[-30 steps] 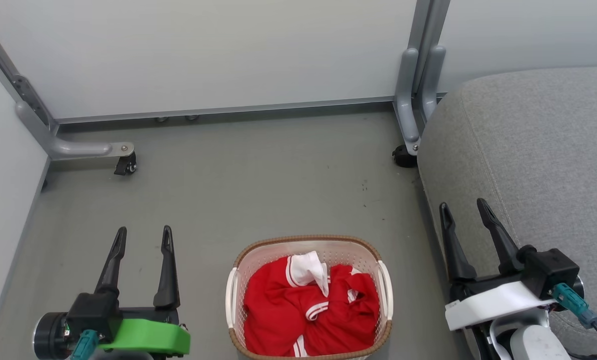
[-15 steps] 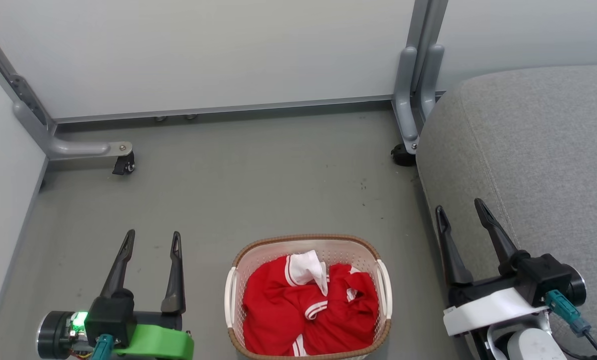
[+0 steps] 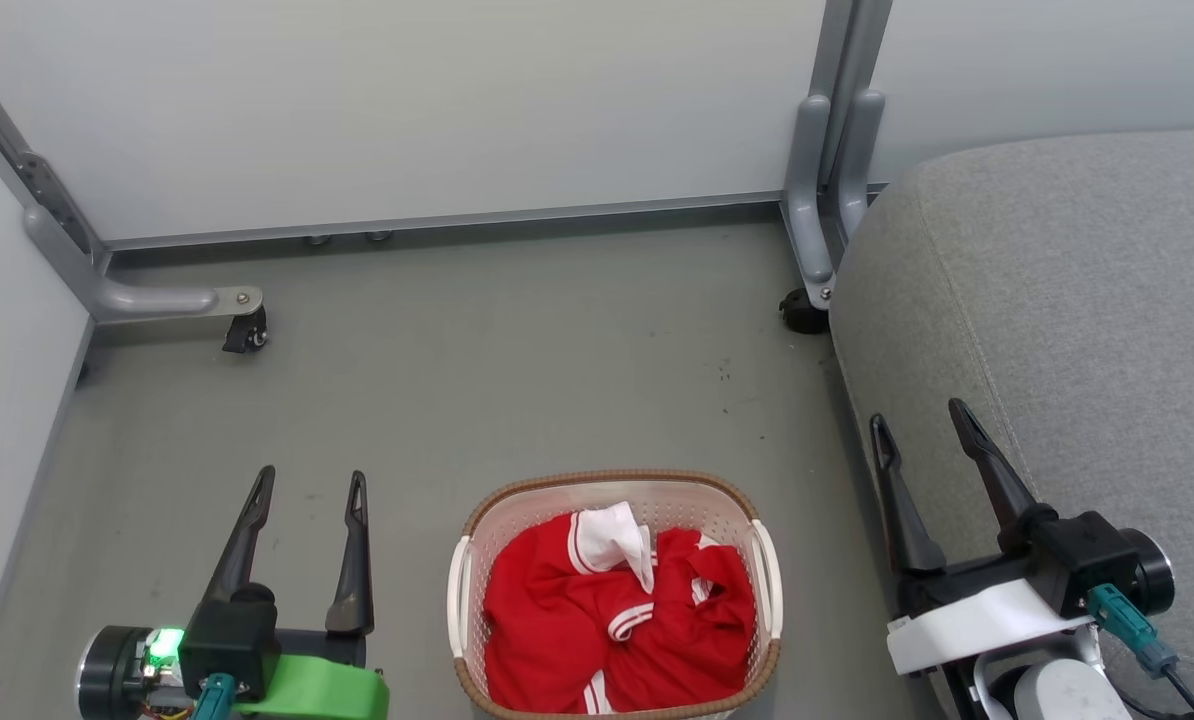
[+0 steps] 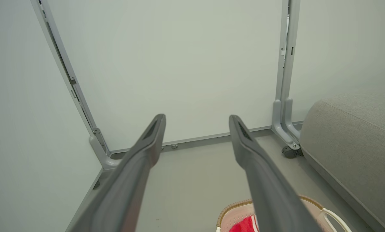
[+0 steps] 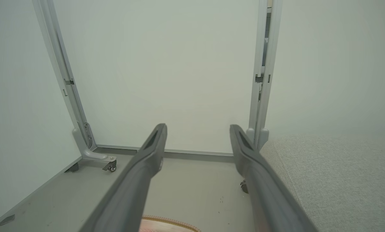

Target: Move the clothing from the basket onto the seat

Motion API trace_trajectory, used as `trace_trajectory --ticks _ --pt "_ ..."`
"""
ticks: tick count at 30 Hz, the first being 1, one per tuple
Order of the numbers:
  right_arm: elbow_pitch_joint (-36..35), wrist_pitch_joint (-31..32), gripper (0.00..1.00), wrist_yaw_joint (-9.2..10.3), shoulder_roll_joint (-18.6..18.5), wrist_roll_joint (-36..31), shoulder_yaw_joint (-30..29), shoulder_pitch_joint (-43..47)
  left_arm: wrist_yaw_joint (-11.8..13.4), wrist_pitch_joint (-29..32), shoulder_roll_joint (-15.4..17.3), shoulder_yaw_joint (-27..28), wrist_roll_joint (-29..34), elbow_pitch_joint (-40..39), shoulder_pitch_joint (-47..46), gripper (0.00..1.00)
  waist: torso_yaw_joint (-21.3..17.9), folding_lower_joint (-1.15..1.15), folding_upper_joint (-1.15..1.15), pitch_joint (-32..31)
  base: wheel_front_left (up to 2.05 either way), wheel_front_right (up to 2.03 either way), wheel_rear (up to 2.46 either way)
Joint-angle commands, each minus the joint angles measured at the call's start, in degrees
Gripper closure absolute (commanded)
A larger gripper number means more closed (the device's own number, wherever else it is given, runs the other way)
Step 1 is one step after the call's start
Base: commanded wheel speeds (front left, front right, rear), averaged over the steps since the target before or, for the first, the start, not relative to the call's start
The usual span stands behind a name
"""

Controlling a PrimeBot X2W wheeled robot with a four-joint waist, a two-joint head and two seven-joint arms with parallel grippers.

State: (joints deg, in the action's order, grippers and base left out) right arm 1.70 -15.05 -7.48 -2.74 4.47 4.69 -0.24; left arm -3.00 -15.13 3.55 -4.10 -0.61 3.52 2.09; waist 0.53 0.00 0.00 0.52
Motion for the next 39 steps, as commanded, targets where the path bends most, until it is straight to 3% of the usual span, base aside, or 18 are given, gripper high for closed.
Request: trace_trajectory --ticks 1,10,24,31,39 --pt "-0.12 -0.2 0.0 -0.01 -0.26 -0.07 -0.01 0.11 -0.2 -0.04 0.07 -0.01 0.09 0.07 0.52 0.0 -0.01 0.0 0.0 0.01 0.0 0.0 0.0" --pt "-0.14 -0.2 0.0 -0.01 -0.26 0.38 -0.36 -0.06 -0.57 -0.03 -0.07 -0.19 -0.57 1.73 0.0 0.0 -0.15 0.0 0.0 2.0 0.0 0.0 0.0" --pt "-3.92 -0.2 0.0 -0.01 -0.25 -1.8 -4.82 -9.27 -3.58 -0.03 0.74 -5.37 0.68 8.41 -13.8 0.0 1.76 0.0 0.0 22.6 0.0 0.0 0.0" --pt "-6.07 -0.19 0.0 -0.01 -0.25 -3.93 -6.5 -14.94 -4.38 -0.04 2.85 -13.91 3.35 17.01 -25.29 0.0 2.79 0.0 0.0 31.85 0.0 0.0 0.0" --pt "-10.01 -0.2 0.0 -0.01 -0.26 -6.2 -5.2 -18.94 -4.48 -0.03 5.19 -30.16 3.63 30.06 -38.75 0.0 1.36 0.0 0.0 40.06 0.0 0.0 0.0"
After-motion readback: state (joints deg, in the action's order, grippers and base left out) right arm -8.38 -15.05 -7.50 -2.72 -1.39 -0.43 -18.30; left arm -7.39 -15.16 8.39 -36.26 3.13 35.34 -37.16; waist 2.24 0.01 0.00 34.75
